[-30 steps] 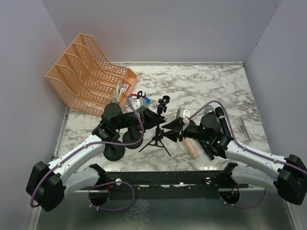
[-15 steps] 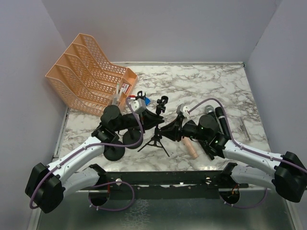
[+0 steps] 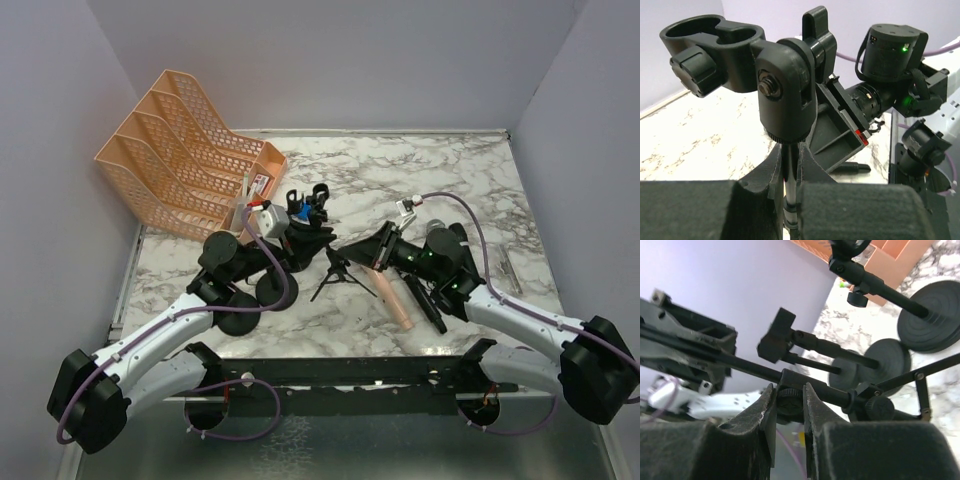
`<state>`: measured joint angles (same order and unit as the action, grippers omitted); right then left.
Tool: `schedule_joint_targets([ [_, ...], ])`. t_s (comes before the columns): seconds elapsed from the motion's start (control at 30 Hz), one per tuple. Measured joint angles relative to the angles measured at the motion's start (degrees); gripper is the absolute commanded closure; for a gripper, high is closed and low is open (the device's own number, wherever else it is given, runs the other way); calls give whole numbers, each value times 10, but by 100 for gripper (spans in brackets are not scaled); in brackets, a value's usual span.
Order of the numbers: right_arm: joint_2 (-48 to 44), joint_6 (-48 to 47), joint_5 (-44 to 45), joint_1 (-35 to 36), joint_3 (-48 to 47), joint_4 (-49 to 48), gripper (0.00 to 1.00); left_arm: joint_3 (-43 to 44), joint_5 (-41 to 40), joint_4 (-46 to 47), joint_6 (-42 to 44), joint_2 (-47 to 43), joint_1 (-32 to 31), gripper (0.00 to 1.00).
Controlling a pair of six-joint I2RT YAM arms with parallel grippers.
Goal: Attach the microphones to the stand
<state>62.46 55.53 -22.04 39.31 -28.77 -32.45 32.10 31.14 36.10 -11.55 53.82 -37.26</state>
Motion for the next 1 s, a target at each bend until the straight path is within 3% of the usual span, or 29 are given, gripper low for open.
schedule_joint_targets([
  [0.1,5,83,7,-10,0,-6,44,0,-26,6,-5,0,0,100],
  [0.2,-7,92,34,-17,0,0,37,0,-55,7,-14,0,-2,100],
  [0.37,-47,-81,48,-23,-2,-7,39,3,-81,7,-39,8,-1,100],
  [0.63,-50,-432,-86,-23,-19,26,40,28,-53,-7,-68,36,-1,100],
  [0.8,-34,-536,-151,-23,-42,47,48,38,-20,-12,-78,42,-1,100],
  [0.93,-10,-571,-189,-23,-52,59,66,39,-3,-19,-82,45,-1,100],
  [1.0,-1,-577,-201,-23,-55,64,69,39,2,-20,-82,45,-1,100],
])
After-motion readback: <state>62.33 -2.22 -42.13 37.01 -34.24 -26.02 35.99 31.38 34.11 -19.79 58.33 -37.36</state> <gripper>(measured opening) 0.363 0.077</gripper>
